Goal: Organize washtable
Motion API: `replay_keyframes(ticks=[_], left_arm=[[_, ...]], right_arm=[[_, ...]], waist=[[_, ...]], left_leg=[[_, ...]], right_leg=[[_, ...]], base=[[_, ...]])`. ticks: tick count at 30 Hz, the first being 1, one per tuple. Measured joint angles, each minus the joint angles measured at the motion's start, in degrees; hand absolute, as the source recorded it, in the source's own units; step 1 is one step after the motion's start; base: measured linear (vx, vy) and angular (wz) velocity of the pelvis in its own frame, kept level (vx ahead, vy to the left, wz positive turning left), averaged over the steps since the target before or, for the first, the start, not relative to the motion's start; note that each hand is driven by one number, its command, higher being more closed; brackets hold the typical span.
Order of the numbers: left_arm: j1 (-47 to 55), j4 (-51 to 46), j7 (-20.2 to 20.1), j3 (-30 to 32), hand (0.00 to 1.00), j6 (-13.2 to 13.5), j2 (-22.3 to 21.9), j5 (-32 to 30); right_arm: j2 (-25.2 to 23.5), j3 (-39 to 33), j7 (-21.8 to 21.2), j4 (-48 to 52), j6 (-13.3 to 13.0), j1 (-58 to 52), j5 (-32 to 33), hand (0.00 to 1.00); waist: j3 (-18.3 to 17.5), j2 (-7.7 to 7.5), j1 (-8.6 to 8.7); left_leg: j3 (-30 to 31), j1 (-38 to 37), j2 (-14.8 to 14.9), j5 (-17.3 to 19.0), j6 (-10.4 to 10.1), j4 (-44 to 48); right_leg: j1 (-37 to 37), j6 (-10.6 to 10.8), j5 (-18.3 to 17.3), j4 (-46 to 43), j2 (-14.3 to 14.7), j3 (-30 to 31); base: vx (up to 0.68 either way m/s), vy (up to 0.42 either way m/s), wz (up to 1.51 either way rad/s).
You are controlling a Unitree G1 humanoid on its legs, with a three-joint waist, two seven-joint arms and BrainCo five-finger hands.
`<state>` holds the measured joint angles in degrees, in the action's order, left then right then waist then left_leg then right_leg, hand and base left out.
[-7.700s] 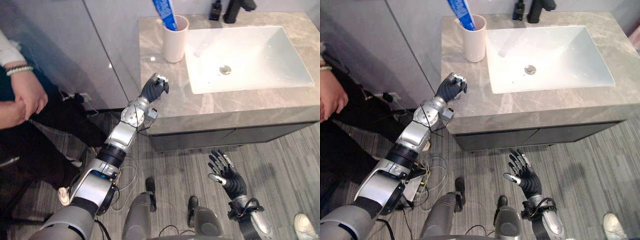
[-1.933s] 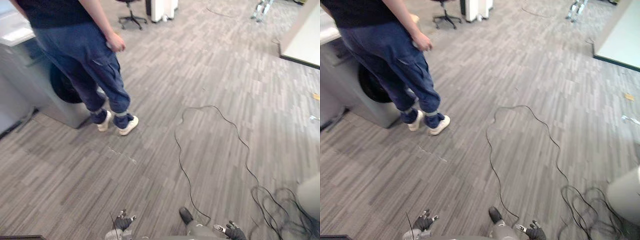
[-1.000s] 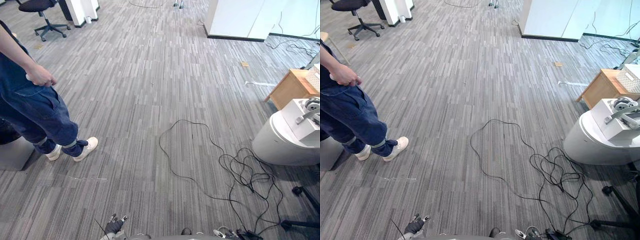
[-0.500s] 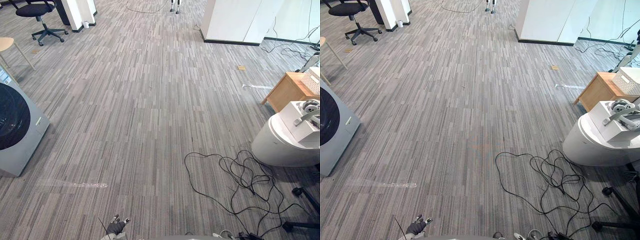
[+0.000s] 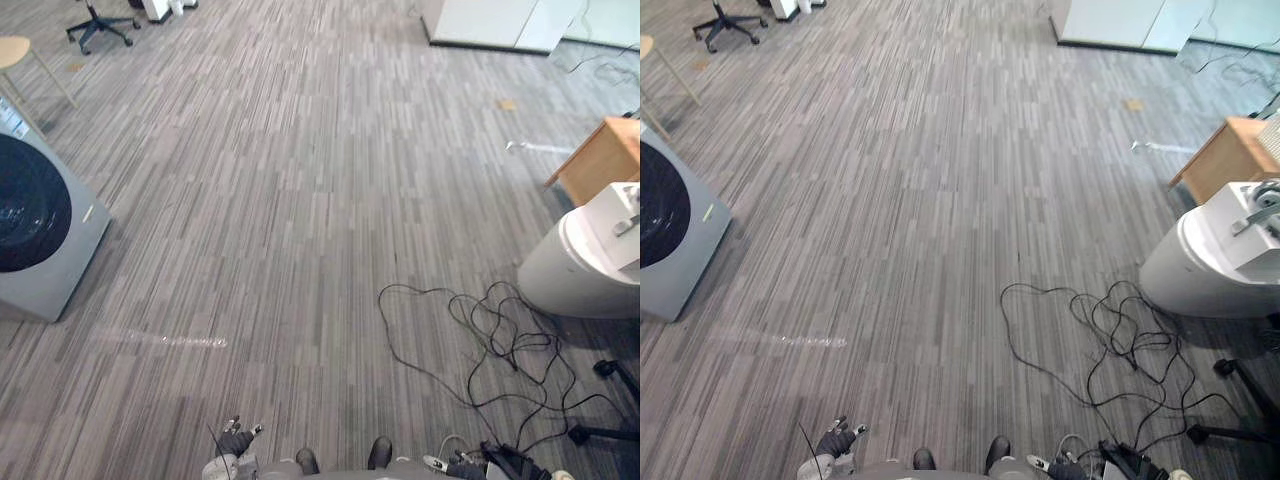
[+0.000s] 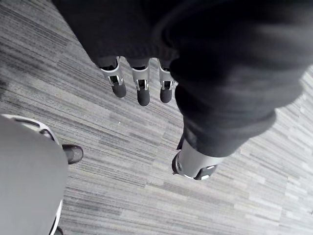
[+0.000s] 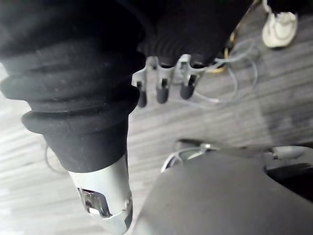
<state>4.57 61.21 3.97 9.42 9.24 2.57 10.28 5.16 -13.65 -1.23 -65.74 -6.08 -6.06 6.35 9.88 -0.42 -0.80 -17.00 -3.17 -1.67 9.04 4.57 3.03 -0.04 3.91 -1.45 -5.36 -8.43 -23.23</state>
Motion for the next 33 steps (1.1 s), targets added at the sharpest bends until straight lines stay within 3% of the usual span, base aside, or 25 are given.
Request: replay_keyframes(ticks=[2, 3, 5, 6, 8, 9, 11, 13, 15, 16, 17, 18, 19, 20, 21, 23, 24, 25, 26, 28, 30, 32, 33], left_arm=[[-0.08, -0.18, -0.08, 0.98, 0.0, -0.16, -0.34, 0.27], [-0.03, -0.23, -0.07, 1.51, 0.0, -0.53, -0.56, 0.38], [-0.01, -0.22, -0.09, 1.54, 0.0, -1.35, 0.67, 0.37], [-0.01, -0.15, -0.09, 1.55, 0.0, -1.44, 0.81, 0.39], [-0.71, 0.23, -0.18, 1.54, 0.0, -1.58, 0.93, 0.36], [-0.84, 0.3, -0.25, 1.47, 0.0, -1.63, 0.88, 0.29], [-1.15, 0.48, -0.58, 1.21, 0.0, -2.03, 0.79, 0.03], [-1.28, 0.59, -1.48, 0.35, 0.0, -2.42, 0.76, -1.06], [-1.08, 0.57, -2.39, -0.78, 0.0, -2.57, 0.99, -3.25], [-0.52, 0.58, -2.79, -0.91, 0.0, -2.64, 1.08, -4.55], [-0.81, 0.56, -2.82, -0.95, 0.0, -2.74, 0.63, -5.08], [-0.83, 0.58, -2.82, -0.91, 0.0, -2.89, 0.3, -5.46], [-0.86, 0.51, -2.83, -0.97, 0.0, -3.22, -0.68, -5.82], [-0.89, 0.42, -2.82, -0.93, 0.0, -3.4, -1.29, -5.86], [-0.95, -0.18, -2.9, -1.03, 0.0, -3.58, -1.18, -6.39], [-1.28, -1.39, -2.9, -2.33, 0.0, -3.65, -0.88, -7.1], [-1.35, -3.16, -2.83, -3.68, 0.0, -3.64, -0.3, -7.36], [-1.38, -4.25, -2.62, -4.67, 0.0, -3.57, -0.18, -6.95], [-1.43, -7.24, -2.53, -6.68, 0.0, -3.01, -0.7, -6.3], [-1.61, -9.2, -2.53, -8.73, 0.0, -1.69, -1.24, -6.14], [-2.82, -10.44, -2.7, -12.27, 0.0, -0.91, -1.55, -6.18], [-4.01, -10.24, -2.85, -15.08, 0.0, -0.47, -1.86, -6.25], [-3.91, -9.79, -3.03, -17.72, 0.0, -0.54, -2.21, -6.31]], right_arm=[[-0.16, -0.09, 0.11, 1.17, -0.16, -0.37, 0.88, 0.0], [-0.22, -0.03, -0.08, 2.57, -0.23, -1.1, 2.28, 0.0], [-0.47, 0.14, 0.06, 3.05, -0.31, -1.02, 4.23, 0.0], [-0.55, 0.15, 0.07, 3.12, -0.32, -0.99, 4.52, 0.0], [-0.85, 0.11, 0.09, 3.56, -0.8, -0.64, 6.14, 0.0], [-0.85, 0.11, 0.14, 4.06, -0.98, -0.6, 6.89, 0.0], [-1.76, -0.36, 1.12, 4.22, -1.14, -0.71, 7.86, 0.0], [-2.51, -1.4, 1.37, 4.21, -1.12, -0.76, 7.97, 0.0], [-2.77, -2.77, 1.37, 4.66, -0.81, -1.38, 8.76, 0.0], [-3.88, -3.72, 1.34, 6.06, -0.62, -2.31, 8.75, 0.0], [-3.86, -4.7, 0.96, 6.81, -0.3, -2.5, 8.43, 0.0], [-3.47, -4.83, 0.84, 6.94, -0.21, -2.63, 8.18, 0.0], [-2.64, -5.23, 0.48, 7.34, -0.09, -2.66, 7.97, 0.0], [-2.2, -5.12, 0.3, 8.12, -0.06, -2.66, 7.33, 0.0], [-1.93, -4.52, 0.21, 8.86, -0.13, -2.56, 6.53, 0.0], [-1.79, -3.57, 0.07, 8.38, -0.1, -1.74, 5.76, 0.0], [-1.88, -2.72, 0.13, 7.86, -0.11, -1.34, 5.07, 0.0], [-1.8, -2.07, 0.32, 7.34, -0.1, -1.09, 4.94, 0.0], [-1.61, -1.18, 0.39, 6.3, -0.1, -0.37, 4.81, 0.0], [-1.22, -0.39, 0.32, 6.29, -0.13, 0.17, 4.05, 0.0], [-1.19, 0.36, 0.29, 6.27, -0.13, 0.72, 2.72, 0.0], [-1.06, 0.63, 0.26, 6.26, -0.11, 0.62, 2.02, 0.0], [-0.23, 1.03, 0.25, 6.38, -0.22, 0.58, 1.89, 0.0]], waist=[[0.83, -0.02, 0.15], [1.35, 0.1, 0.36], [1.69, -0.16, 1.02], [1.73, -0.24, 1.18], [2.55, 0.07, 1.81], [2.98, 0.26, 1.95], [4.07, -0.35, 3.25], [4.5, -1.17, 3.43], [4.4, -1.27, 3.95], [3.89, -1.68, 4.95], [3.23, -1.47, 5.09], [2.76, -0.52, 4.9], [2.13, 1.49, 4.79], [1.86, 2.61, 4.72], [1.61, 3.18, 4.58], [1.8, 2.87, 4.45], [1.97, 1.84, 3.94], [1.97, 1.44, 3.46], [2.15, 0.84, 2.6], [2.3, 0.62, 1.83], [2.5, 0.07, 0.62], [2.67, 0.27, 0.09], [2.16, 1.54, 0.34]], left_leg=[[1.86, -1.04, -1.09, 1.18, 0.47, -0.06], [3.53, -2.84, -1.49, 1.63, 1.22, -0.23], [5.65, -4.13, -0.99, 2.14, 1.96, -0.1], [5.95, -4.24, -0.83, 2.22, 2.06, -0.09], [7.21, -5.28, 0.82, 3.03, 1.23, 0.05], [7.45, -6.01, 1.31, 3.23, 0.92, -0.08], [8.54, -9.45, 1.91, 4.38, -1.03, -1.42], [9.12, -12.25, 1.15, 5.36, -2.64, -2.73], [9.63, -15.67, 1.35, 7.54, -6.34, -2.82], [10.88, -17.22, 1.58, 8.45, -7.85, -1.41], [11.56, -16.87, 3.0, 8.88, -8.5, 3.04], [11.59, -15.34, 4.06, 8.89, -8.6, 7.0], [11.43, -11.68, 6.69, 7.26, -11.31, 17.92], [11.34, -7.99, 8.63, 2.82, -14.41, 27.35], [12.04, -3.45, 10.46, -4.02, -17.38, 39.54], [9.86, 1.94, 13.54, -3.33, -16.74, 53.75], [6.77, 3.83, 15.07, -1.21, -13.17, 58.19], [4.98, 4.84, 15.5, 0.04, -11.15, 59.01], [2.32, 8.31, 15.62, 2.32, -9.41, 58.83], [2.18, 13.93, 15.16, 4.18, -8.94, 55.6], [2.98, 20.1, 14.12, 4.68, -8.33, 44.07], [4.64, 23.35, 12.72, 3.57, -9.36, 29.91], [5.9, 23.24, 12.67, 1.33, -11.97, 17.73]], right_leg=[[-2.31, -0.35, -3.73, -9.2, -2.74, -0.1], [-6.92, -2.54, -5.89, -20.71, -4.73, 3.05], [-11.47, -0.96, -9.36, -27.94, -3.07, 8.4], [-12.27, -0.86, -9.72, -28.36, -2.64, 8.84], [-18.37, -0.68, -10.49, -27.2, 0.87, 10.02], [-19.51, -0.61, -10.25, -25.28, 1.8, 9.96], [-22.61, -0.82, -4.57, -13.32, 3.5, 8.73], [-24.15, -0.25, -0.42, -6.13, 3.14, 7.26], [-25.6, -1.59, 0.49, -4.7, 2.87, 5.94], [-25.69, -3.96, 1.09, -5.82, 3.02, 6.36], [-26.22, -8.75, 6.1, -9.68, 4.02, 7.08], [-26.3, -9.13, 6.34, -10.99, 4.83, 6.98], [-25.24, -9.84, 5.31, -12.03, 6.8, 6.93], [-23.57, -10.84, 3.5, -12.18, 9.08, 7.51], [-20.81, -11.8, 2.19, -11.31, 11.84, 9.21], [-13.58, -12.29, 1.64, -7.43, 15.32, 12.63], [-7.8, -12.37, 1.58, -4.35, 16.03, 15.65], [-5.34, -12.37, 1.58, -3.19, 16.02, 17.23], [-0.26, -12.37, 1.58, -0.71, 15.32, 20.66], [3.09, -12.09, 1.41, 1.3, 14.41, 23.69], [6.69, -10.12, -0.46, 3.76, 12.07, 26.51], [9.63, -8.09, -5.06, 4.79, 9.64, 26.72], [10.97, -7.84, -6.95, 5.17, 9.23, 27.27]], base=[[-0.06, 0.106, 0.5], [0.06, 0.113, 0.51], [0.14, 0.082, 0.51], [0.18, 0.025, 0.44], [0.25, 0.021, 0.27], [0.33, 0.025, 0.26], [0.41, 0.007, 0.37], [0.51, -0.044, 0.39], [0.56, -0.099, 0.56], [0.68, -0.182, 0.62], [0.87, -0.282, 0.48], [0.9, -0.32, -0.04], [0.75, -0.271, -0.42], [0.78, -0.229, -0.85], [0.66, -0.153, -0.94], [0.87, -0.145, -1.07], [0.85, -0.111, -1.03], [0.62, -0.026, -1.11], [0.58, 0.015, -0.86], [0.51, 0.135, -0.93], [0.47, 0.242, -0.95], [0.37, 0.276, -0.57], [0.29, 0.272, -0.33]])
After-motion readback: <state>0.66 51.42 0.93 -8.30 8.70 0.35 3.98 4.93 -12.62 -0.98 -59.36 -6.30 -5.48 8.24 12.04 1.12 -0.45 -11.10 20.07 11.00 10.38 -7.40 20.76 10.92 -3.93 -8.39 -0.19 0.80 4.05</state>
